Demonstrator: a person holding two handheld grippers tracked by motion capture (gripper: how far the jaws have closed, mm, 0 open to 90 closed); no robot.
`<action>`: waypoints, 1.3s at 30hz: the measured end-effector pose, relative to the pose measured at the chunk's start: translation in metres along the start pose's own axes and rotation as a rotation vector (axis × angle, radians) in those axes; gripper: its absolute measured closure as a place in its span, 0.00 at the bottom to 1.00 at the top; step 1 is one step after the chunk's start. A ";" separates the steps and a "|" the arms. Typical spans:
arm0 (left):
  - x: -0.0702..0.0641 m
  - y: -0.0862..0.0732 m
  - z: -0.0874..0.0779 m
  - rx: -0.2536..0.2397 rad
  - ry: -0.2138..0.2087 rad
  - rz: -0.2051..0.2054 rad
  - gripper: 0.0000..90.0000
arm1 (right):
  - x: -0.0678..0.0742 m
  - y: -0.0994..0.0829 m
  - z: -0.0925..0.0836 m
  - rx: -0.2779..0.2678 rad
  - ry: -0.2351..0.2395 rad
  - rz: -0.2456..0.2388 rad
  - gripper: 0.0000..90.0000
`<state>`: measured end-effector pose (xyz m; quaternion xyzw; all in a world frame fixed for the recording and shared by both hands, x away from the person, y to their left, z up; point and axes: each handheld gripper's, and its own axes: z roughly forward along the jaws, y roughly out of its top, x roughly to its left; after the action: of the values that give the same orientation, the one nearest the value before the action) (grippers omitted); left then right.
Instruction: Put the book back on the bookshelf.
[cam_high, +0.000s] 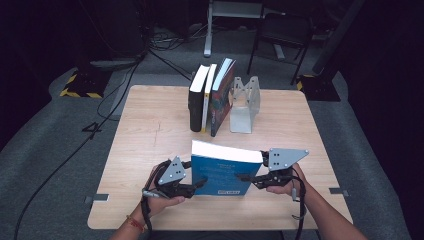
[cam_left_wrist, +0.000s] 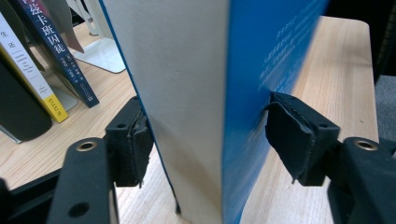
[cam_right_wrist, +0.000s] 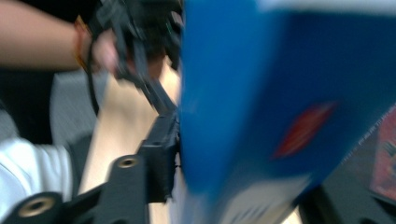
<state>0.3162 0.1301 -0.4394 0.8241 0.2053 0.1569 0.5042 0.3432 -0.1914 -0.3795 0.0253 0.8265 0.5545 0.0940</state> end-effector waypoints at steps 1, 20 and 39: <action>0.000 0.001 0.002 -0.003 0.002 -0.001 0.35 | 0.002 0.002 -0.001 -0.001 0.003 0.000 0.64; 0.002 0.021 0.038 -0.011 -0.005 0.008 0.27 | 0.002 0.028 -0.018 0.146 -0.105 0.078 0.62; 0.019 -0.016 -0.003 0.137 0.070 -0.068 0.26 | 0.005 0.042 -0.012 0.220 -0.120 0.175 0.67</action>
<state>0.3287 0.1489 -0.4512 0.8432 0.2608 0.1538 0.4443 0.3338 -0.1859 -0.3371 0.1406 0.8698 0.4640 0.0914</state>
